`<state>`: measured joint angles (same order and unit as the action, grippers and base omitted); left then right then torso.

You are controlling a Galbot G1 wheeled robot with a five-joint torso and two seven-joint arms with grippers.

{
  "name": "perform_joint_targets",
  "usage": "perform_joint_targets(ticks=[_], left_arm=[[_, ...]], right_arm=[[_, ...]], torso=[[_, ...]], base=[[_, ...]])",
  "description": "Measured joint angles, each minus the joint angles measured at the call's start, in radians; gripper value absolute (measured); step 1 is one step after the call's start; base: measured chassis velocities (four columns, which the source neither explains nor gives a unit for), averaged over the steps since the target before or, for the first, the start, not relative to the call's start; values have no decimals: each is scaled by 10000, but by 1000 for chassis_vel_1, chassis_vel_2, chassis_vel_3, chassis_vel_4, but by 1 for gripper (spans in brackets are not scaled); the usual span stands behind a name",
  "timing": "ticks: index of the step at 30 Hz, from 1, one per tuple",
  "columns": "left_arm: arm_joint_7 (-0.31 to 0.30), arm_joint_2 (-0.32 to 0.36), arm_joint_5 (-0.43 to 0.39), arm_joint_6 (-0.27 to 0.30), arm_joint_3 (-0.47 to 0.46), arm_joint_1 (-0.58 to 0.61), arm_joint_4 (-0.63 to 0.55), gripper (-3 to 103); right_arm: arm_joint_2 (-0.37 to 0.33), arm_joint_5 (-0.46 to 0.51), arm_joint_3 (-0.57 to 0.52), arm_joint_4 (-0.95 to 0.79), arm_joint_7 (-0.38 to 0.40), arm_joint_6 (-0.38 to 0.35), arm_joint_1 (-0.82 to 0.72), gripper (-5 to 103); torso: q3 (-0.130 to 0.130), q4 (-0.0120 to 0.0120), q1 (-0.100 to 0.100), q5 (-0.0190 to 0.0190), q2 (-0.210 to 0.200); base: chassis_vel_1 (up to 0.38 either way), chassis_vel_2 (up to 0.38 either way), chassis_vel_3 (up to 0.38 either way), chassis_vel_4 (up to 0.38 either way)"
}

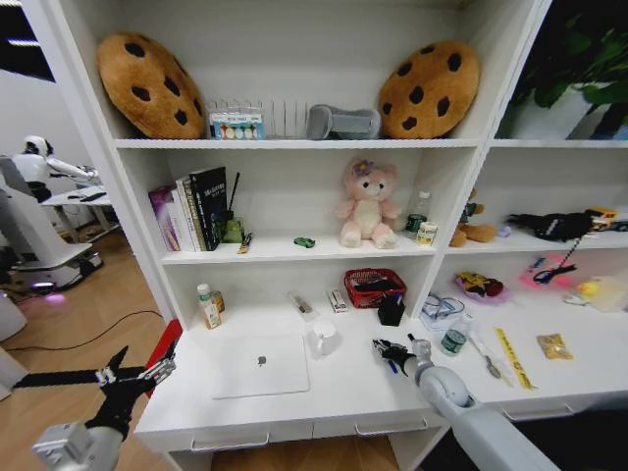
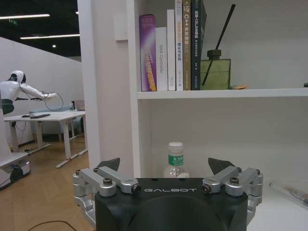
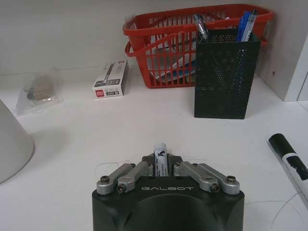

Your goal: Organize the objects on the table.

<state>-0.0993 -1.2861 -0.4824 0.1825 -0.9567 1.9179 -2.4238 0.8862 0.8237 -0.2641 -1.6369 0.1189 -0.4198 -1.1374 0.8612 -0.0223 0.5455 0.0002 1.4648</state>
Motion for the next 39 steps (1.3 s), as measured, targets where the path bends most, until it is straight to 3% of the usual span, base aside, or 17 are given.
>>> perform_joint_targets(ticks=[6, 7, 8, 11, 17, 30, 36, 39], left_arm=[[0, 0, 0, 0, 0, 0, 0, 100], [0, 0, 0, 0, 0, 0, 0, 100], [0, 0, 0, 0, 0, 0, 0, 100], [0, 0, 0, 0, 0, 0, 0, 100], [0, 0, 0, 0, 0, 0, 0, 100], [0, 0, 0, 0, 0, 0, 0, 100], [0, 0, 0, 0, 0, 0, 0, 100], [-1, 0, 0, 0, 0, 0, 0, 100]], right_arm=[[-86, 82, -112, -70, -107, 116, 32, 12], [-71, -67, -221, -119, -454, 649, 34, 12], [-71, -67, -221, -119, -454, 649, 34, 12], [-34, -382, -471, -409, -1181, 2233, 277, 12], [-357, -958, -344, 406, -1484, 3188, 1543, 12], [-325, -894, 79, 1934, -1361, 4040, 2884, 12], [155, -1595, 522, 3087, -1057, 5496, 3624, 12], [287, -1790, 720, 3547, -974, 5803, 3953, 12]], torso=[[2, 0, 1, 2, 0], [2, -2, 1, 3, -1], [2, -2, 1, 3, -1], [1, 1, 1, -2, 0], [1, 3, 1, -2, -1], [0, 0, 1, -2, 0], [0, 2, 1, -2, -1], [0, 3, 1, -2, -1]], base=[[0, 0, 0, 0], [0, 0, 0, 0], [0, 0, 0, 0], [0, 0, 0, 0], [0, 0, 0, 0], [0, 0, 0, 0], [0, 0, 0, 0], [0, 0, 0, 0]])
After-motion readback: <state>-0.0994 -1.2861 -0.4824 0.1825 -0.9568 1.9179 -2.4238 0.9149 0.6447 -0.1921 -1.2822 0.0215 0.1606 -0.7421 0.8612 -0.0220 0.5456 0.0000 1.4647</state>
